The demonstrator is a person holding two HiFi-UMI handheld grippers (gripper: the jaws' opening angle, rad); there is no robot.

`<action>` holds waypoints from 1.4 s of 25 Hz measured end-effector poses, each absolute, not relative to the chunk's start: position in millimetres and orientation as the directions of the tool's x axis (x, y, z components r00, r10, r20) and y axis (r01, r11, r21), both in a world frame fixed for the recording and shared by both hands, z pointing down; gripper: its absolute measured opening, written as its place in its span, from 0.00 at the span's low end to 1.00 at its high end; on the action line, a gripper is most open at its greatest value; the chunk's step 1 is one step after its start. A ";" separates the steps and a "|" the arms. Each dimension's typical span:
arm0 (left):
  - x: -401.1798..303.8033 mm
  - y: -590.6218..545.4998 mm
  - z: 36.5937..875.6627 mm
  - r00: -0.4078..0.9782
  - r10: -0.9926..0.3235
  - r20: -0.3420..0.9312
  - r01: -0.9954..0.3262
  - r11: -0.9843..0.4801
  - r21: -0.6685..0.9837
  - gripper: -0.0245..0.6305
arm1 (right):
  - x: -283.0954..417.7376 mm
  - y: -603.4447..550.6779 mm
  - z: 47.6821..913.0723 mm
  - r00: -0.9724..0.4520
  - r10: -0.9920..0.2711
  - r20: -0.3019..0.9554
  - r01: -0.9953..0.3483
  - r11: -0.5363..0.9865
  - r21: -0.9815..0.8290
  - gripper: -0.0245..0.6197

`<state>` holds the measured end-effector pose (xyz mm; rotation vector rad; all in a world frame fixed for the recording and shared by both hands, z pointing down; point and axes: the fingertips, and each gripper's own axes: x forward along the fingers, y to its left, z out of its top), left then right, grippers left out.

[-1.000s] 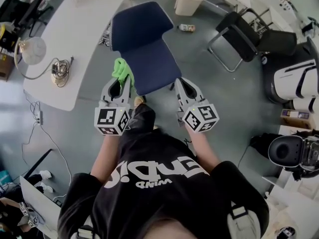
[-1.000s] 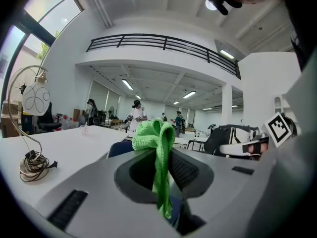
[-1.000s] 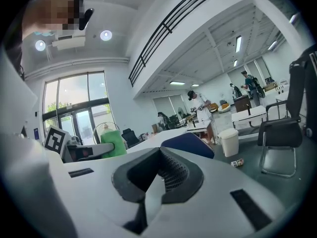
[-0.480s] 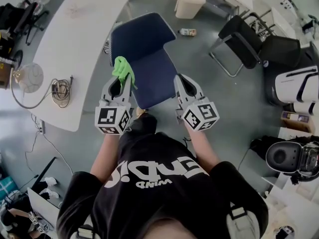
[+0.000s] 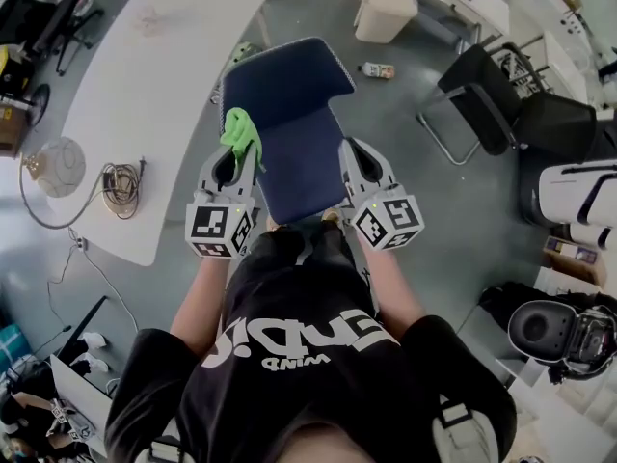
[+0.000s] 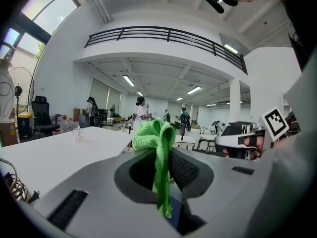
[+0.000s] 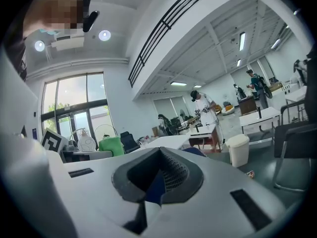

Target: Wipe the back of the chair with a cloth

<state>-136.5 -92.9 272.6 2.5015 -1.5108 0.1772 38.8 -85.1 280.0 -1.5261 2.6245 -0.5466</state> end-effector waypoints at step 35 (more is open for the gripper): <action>-193.0 -240.1 433.7 0.133 -0.964 0.229 -0.984 -0.101 0.145 0.12 | 22.8 -173.0 415.4 -0.625 -0.762 0.171 -0.748 0.522 -0.410 0.02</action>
